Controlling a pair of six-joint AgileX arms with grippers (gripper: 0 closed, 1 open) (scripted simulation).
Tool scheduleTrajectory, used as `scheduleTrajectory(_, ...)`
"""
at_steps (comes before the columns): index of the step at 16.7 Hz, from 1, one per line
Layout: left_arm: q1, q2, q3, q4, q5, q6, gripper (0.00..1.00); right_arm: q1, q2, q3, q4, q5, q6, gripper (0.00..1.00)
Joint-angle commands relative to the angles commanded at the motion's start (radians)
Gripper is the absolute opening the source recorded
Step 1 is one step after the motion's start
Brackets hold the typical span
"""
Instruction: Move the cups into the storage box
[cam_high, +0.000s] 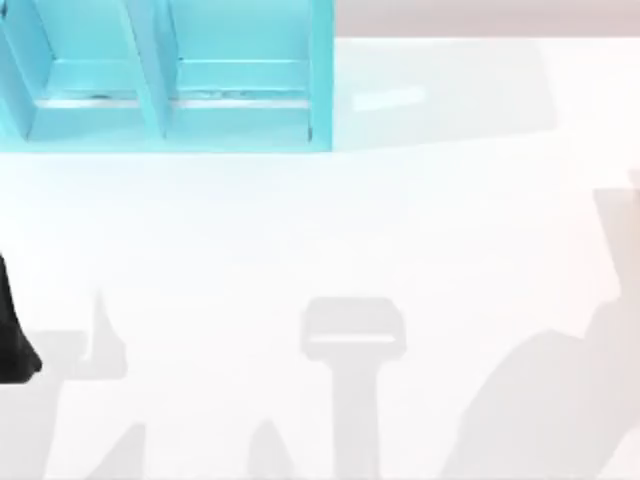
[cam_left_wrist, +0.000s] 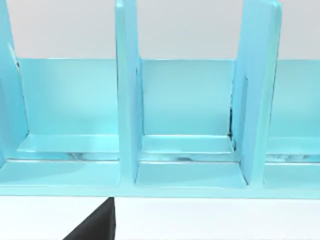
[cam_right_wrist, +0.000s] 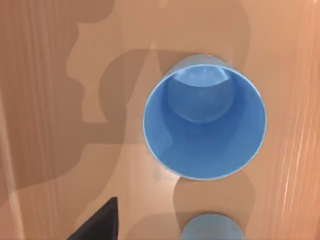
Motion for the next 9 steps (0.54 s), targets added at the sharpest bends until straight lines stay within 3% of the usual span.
scheduleTrajectory(5,0.0,0.0,0.0,0.0,0.0,0.0,1.0,-0.005,0.018,0.257,-0.235,0.0,0.001,1.0)
scheduleTrajectory(9,0.0,0.0,0.0,0.0,0.0,0.0,1.0,-0.006,0.021,0.321,-0.3,-0.001,0.002,1.0)
